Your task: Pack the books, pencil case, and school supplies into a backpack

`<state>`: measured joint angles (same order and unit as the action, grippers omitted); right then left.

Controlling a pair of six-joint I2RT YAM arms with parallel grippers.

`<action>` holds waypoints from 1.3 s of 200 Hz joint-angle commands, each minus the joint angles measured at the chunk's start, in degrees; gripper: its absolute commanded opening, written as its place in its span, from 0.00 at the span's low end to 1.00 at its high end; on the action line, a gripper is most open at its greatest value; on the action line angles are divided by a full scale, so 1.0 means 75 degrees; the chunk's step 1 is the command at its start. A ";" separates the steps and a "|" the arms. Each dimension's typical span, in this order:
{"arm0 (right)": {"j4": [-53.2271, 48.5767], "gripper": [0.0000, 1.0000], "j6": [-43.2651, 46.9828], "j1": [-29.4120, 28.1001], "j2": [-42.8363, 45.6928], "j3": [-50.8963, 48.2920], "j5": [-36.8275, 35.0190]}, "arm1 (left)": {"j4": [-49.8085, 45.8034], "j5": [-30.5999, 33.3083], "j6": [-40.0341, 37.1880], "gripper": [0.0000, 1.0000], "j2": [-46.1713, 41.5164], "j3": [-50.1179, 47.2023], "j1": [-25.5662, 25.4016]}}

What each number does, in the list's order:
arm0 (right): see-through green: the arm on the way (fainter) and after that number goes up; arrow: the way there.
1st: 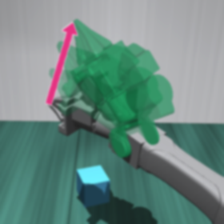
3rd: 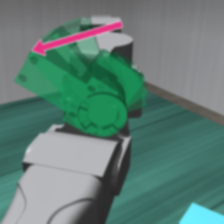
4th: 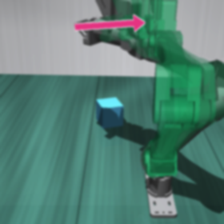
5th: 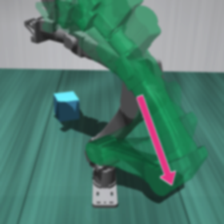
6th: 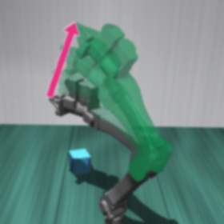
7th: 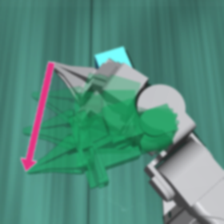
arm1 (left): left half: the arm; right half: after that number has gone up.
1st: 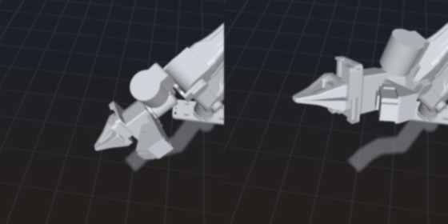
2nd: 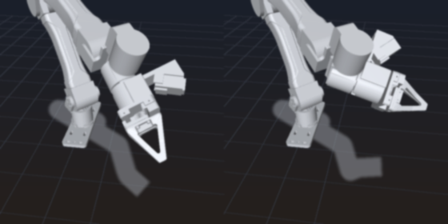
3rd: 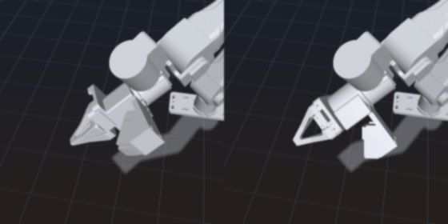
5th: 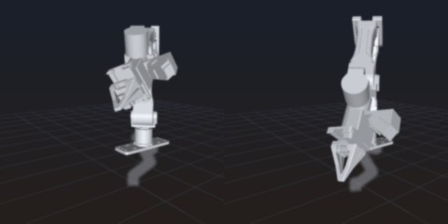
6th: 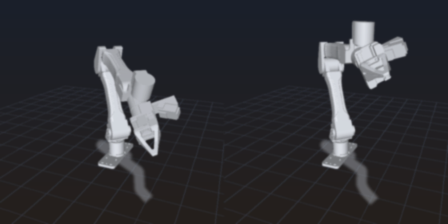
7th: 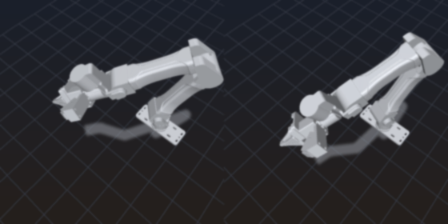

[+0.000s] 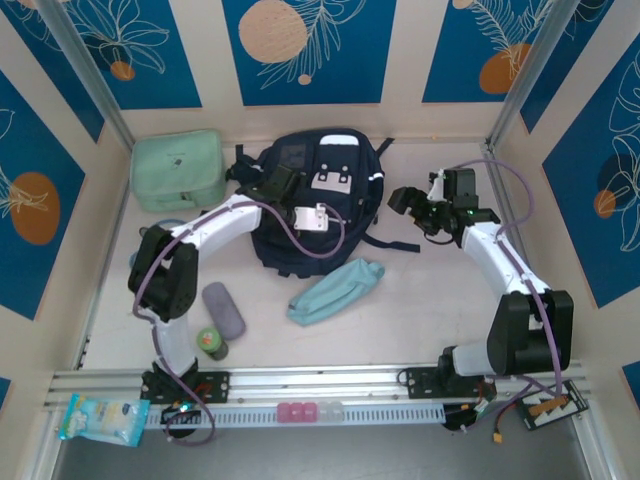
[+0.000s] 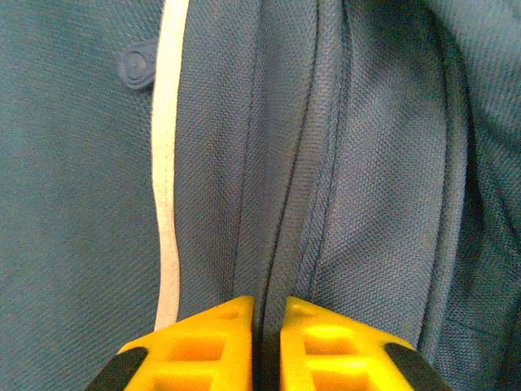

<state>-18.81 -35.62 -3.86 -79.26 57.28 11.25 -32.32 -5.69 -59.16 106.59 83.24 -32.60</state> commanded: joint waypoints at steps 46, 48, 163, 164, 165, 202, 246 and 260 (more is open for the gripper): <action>0.0318 0.77 0.0472 -0.1059 -0.1500 0.1543 0.1102 | 0.1575 -0.1389 0.1376 0.09 -0.1439 -0.0842 0.0464; 0.0346 0.77 0.0472 -0.1066 -0.1557 0.1601 0.1143 | 0.1604 -0.1416 0.1405 0.09 -0.1465 -0.0882 0.0487; 0.0340 0.67 0.1028 -0.0910 -0.4699 0.4099 0.1437 | 0.3462 -0.2476 0.3106 0.06 -0.2212 -0.1985 0.1253; 0.0340 0.67 0.1031 -0.0907 -0.4712 0.4120 0.1439 | 0.3469 -0.2475 0.3106 0.07 -0.2212 -0.1983 0.1253; 0.0334 0.67 0.1038 -0.0905 -0.4724 0.4130 0.1441 | 0.3473 -0.2475 0.3106 0.07 -0.2212 -0.1988 0.1253; 0.0067 0.69 0.1504 -0.0868 -0.5034 0.4415 0.1192 | 0.3500 -0.2458 0.3118 0.06 -0.2235 -0.2051 0.1297; -0.0622 0.65 0.3392 -0.0813 -0.4717 0.4005 0.1958 | 0.3442 -0.2308 0.3023 0.06 -0.2282 -0.2100 0.1311; -0.0936 0.64 0.3857 -0.0832 -0.4654 0.4023 0.2264 | 0.3439 -0.2282 0.3024 0.06 -0.2275 -0.2101 0.1322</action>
<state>-19.42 -16.56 -10.37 -116.05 88.71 22.11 -11.31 -20.80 -37.78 92.79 67.37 -23.57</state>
